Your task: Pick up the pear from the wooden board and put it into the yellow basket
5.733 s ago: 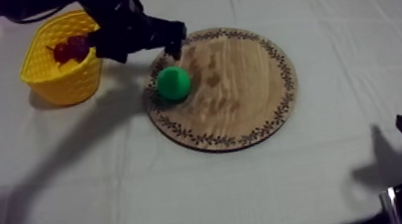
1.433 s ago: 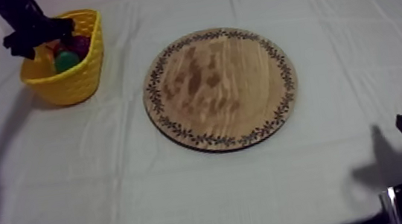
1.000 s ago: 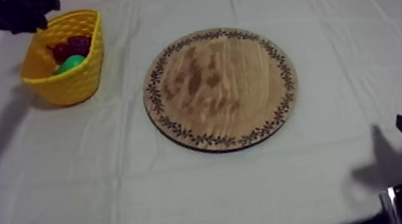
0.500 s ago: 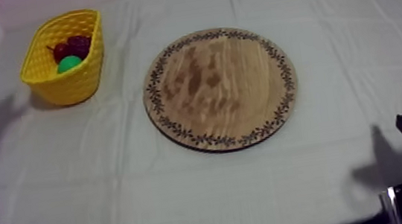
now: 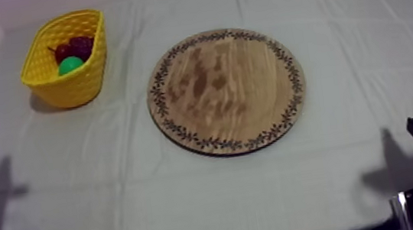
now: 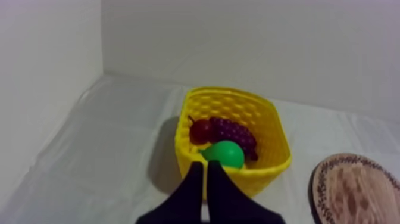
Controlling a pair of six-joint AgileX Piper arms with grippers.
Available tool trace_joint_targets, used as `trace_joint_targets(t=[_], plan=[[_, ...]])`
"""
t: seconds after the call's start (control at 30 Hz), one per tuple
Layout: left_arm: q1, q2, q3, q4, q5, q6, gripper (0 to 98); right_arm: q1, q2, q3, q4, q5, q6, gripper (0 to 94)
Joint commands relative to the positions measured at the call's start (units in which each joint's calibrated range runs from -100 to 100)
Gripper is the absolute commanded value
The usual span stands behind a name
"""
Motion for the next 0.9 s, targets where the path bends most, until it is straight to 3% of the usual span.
trace_joint_targets(t=[0.0, 0.07, 0.37, 0.47, 0.63, 0.87], plan=[[0.12, -11.94, 7.73, 0.10, 0.30, -0.23, 0.0, -0.05, -0.05, 0.05, 0.02, -0.01, -0.01, 0.5], [0.32, -14.06, 9.69, 0.43, 0.57, -0.72, 0.0, -0.05, -0.05, 0.05, 0.02, -0.01, -0.02, 0.5], [0.20, -21.49, 13.76, 11.11, 6.12, -10.35, 0.0, -0.06, -0.05, 0.05, 0.02, -0.01, -0.01, 0.5], [0.00, -23.25, 13.96, 13.57, 9.04, -12.30, 0.0, -0.06, -0.05, 0.05, 0.02, -0.01, -0.02, 0.5], [0.01, -24.06, 14.04, 15.08, 11.48, -12.22, 0.0, -0.06, -0.05, 0.05, 0.02, -0.01, -0.02, 0.5], [0.10, -24.24, 14.06, 15.24, 12.59, -11.98, 0.0, -0.06, -0.05, 0.05, 0.02, -0.01, 0.01, 0.5]])
